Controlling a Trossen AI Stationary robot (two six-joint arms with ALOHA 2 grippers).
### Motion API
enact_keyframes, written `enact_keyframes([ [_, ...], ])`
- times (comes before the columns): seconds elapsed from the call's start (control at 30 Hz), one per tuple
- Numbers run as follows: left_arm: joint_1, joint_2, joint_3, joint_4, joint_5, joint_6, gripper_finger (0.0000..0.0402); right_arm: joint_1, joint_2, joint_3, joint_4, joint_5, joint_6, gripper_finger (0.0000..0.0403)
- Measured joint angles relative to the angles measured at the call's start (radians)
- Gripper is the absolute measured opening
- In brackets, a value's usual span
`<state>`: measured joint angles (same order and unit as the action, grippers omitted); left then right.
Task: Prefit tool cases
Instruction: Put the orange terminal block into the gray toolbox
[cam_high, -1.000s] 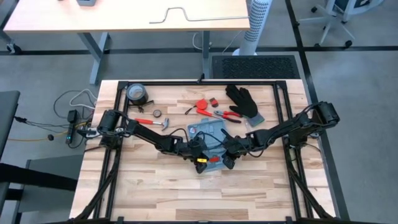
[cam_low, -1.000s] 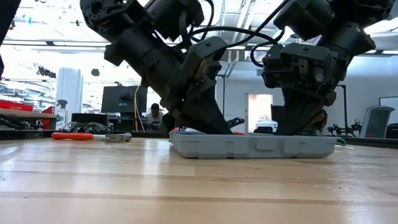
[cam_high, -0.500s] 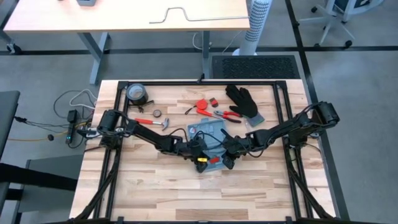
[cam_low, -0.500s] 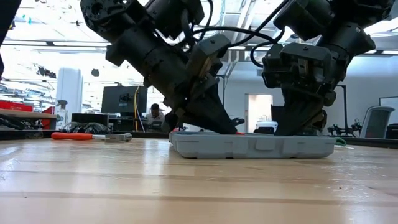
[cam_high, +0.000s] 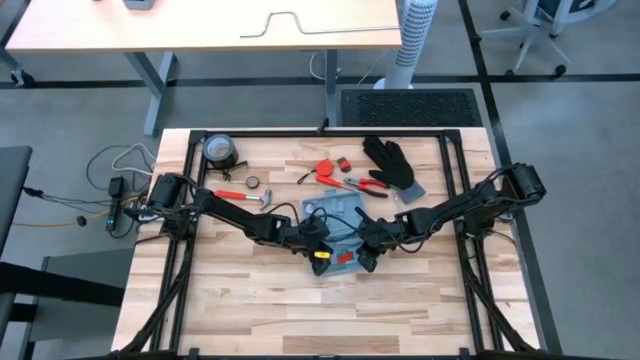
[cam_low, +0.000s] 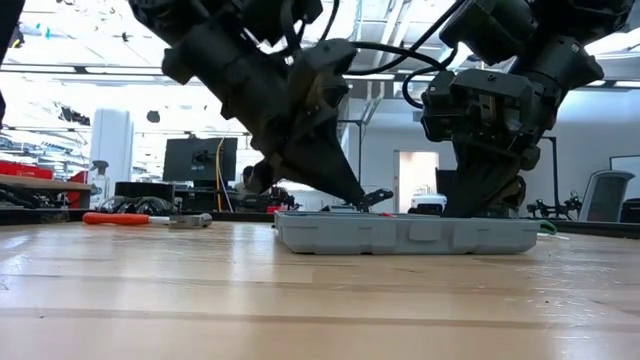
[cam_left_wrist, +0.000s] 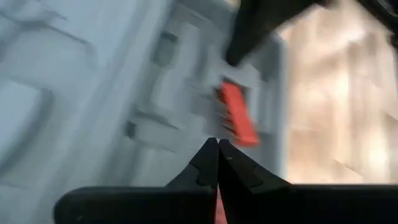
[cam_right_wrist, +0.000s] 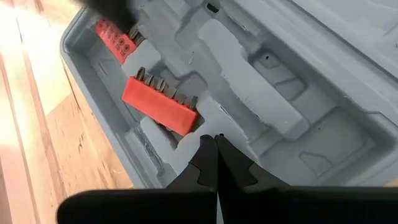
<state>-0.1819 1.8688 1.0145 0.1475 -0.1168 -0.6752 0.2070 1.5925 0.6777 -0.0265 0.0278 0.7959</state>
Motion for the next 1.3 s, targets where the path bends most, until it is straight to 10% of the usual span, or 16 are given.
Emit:
enact_keyframes([
  [1.3, -0.061, 0.126, 0.052, 0.079, -0.053, -0.085, 0.0000, 0.002, 0.001, -0.002, 0.032, 0.003, 0.043, 0.0000],
])
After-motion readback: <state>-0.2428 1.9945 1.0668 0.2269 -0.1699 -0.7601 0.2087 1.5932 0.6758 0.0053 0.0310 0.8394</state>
